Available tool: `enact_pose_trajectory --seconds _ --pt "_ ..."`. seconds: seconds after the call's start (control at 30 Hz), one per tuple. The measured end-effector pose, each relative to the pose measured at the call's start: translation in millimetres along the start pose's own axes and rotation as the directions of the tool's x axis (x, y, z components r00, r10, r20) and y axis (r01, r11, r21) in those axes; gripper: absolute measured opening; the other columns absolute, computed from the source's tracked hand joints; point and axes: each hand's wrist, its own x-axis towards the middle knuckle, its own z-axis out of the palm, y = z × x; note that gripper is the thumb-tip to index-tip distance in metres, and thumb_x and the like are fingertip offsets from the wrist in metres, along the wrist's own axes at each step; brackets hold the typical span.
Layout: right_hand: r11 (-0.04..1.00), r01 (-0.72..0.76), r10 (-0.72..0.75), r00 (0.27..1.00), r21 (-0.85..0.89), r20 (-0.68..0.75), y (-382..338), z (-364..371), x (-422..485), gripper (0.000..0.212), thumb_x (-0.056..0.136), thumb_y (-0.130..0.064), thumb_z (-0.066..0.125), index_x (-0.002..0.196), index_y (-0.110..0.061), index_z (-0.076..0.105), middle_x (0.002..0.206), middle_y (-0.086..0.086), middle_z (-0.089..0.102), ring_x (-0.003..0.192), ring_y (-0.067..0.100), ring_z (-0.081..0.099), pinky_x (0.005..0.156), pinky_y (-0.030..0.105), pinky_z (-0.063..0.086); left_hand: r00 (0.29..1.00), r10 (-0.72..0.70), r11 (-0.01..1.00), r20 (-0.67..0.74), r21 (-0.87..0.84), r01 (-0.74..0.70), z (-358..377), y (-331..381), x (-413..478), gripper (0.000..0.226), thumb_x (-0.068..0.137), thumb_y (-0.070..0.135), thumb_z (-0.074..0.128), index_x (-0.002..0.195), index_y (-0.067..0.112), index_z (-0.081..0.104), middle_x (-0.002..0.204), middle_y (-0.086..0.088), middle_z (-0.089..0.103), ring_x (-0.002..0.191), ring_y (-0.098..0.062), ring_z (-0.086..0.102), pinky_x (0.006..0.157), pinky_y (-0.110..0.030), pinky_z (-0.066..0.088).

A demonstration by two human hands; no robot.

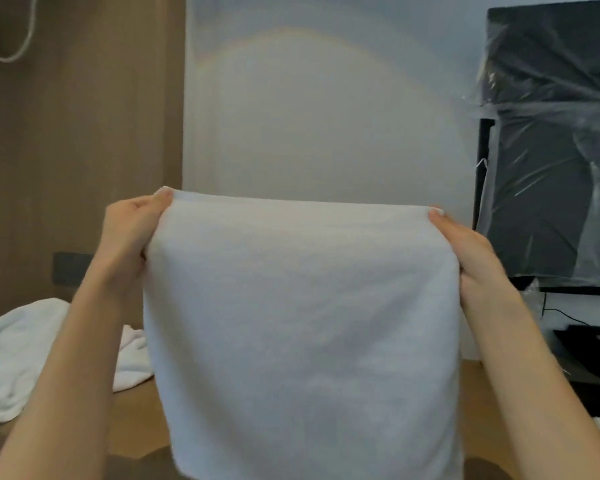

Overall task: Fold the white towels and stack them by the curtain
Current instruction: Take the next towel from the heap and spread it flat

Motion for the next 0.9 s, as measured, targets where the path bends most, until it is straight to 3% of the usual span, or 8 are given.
enact_pose_trajectory --seconds 0.07,0.17,0.23,0.33,0.5,0.63,0.8,0.9 --pt "0.997 -0.025 0.024 1.000 -0.076 -0.014 15 -7 5 0.031 0.090 -0.010 0.063 0.120 -0.002 0.061 0.078 0.000 0.069 0.062 0.006 0.064 0.054 0.015 0.053 0.996 0.014 0.991 0.093 0.130 -0.026 -8 -19 -2 0.020 0.090 0.041 0.059 0.088 0.022 0.055 0.083 -0.004 0.046 0.075 -0.017 0.041 0.062 -0.030 0.033" --pt "0.931 -0.080 0.047 0.994 -0.356 -0.100 61 -28 21 0.033 0.090 -0.007 0.062 0.122 0.001 0.058 0.096 0.008 0.066 0.080 0.016 0.062 0.055 0.015 0.052 0.981 -0.067 0.935 0.182 0.354 -0.002 0 -65 -8 0.027 0.094 0.035 0.055 0.082 0.010 0.061 0.079 -0.011 0.052 0.075 -0.019 0.045 0.068 -0.031 0.032" --pt "0.794 -0.139 0.066 0.987 -0.592 -0.143 99 -52 33 0.027 0.089 -0.011 0.063 0.114 0.000 0.063 0.108 0.013 0.067 0.091 0.023 0.063 0.068 0.023 0.053 0.969 -0.159 0.850 0.191 0.525 0.036 13 -103 -17 0.038 0.096 0.032 0.051 0.079 0.000 0.064 0.082 -0.017 0.060 0.078 -0.025 0.054 0.068 -0.033 0.035" --pt "0.534 -0.248 0.132 0.969 -0.808 -0.211 145 -88 43 0.029 0.085 -0.022 0.065 0.111 -0.008 0.069 0.112 0.011 0.069 0.105 0.027 0.064 0.089 0.035 0.050 0.949 -0.264 0.720 0.170 0.690 0.077 35 -160 -32 0.042 0.100 0.034 0.040 0.093 0.001 0.064 0.106 -0.025 0.063 0.101 -0.040 0.057 0.085 -0.041 0.043" --pt "0.333 -0.230 0.083 0.973 -0.914 -0.215 194 -117 47 0.024 0.088 -0.016 0.062 0.106 -0.002 0.069 0.110 0.016 0.069 0.106 0.032 0.062 0.085 0.033 0.046 0.939 -0.323 0.610 0.118 0.784 0.111 66 -220 -41 0.044 0.101 0.036 0.038 0.112 0.003 0.065 0.122 -0.027 0.057 0.113 -0.042 0.053 0.092 -0.042 0.042" --pt "0.196 -0.210 0.109 0.975 -0.958 -0.191 226 -124 60 0.016 0.089 -0.015 0.057 0.082 -0.003 0.066 0.095 0.020 0.068 0.100 0.038 0.061 0.079 0.037 0.046 0.916 -0.371 0.599 0.156 0.794 0.107 77 -259 -31 0.041 0.099 0.035 0.043 0.103 0.003 0.068 0.118 -0.024 0.058 0.106 -0.039 0.056 0.089 -0.042 0.046" --pt "0.029 -0.272 0.148 0.953 -0.962 -0.265 262 -128 78 0.016 0.089 -0.013 0.052 0.087 -0.017 0.068 0.106 0.019 0.066 0.106 0.038 0.059 0.084 0.036 0.044 0.887 -0.415 0.460 0.202 0.888 0.012 100 -302 -25 0.039 0.100 0.033 0.040 0.108 0.008 0.067 0.117 -0.019 0.061 0.110 -0.037 0.055 0.089 -0.041 0.045" --pt "-0.069 -0.267 0.175 0.945 -0.961 -0.275 285 -135 93 0.019 0.091 -0.012 0.049 0.094 -0.008 0.067 0.104 0.019 0.067 0.105 0.036 0.060 0.082 0.035 0.046 0.867 -0.463 0.352 0.183 0.936 -0.009 121 -326 -19 0.039 0.102 0.032 0.035 0.115 0.011 0.065 0.120 -0.015 0.062 0.116 -0.034 0.053 0.090 -0.038 0.042"
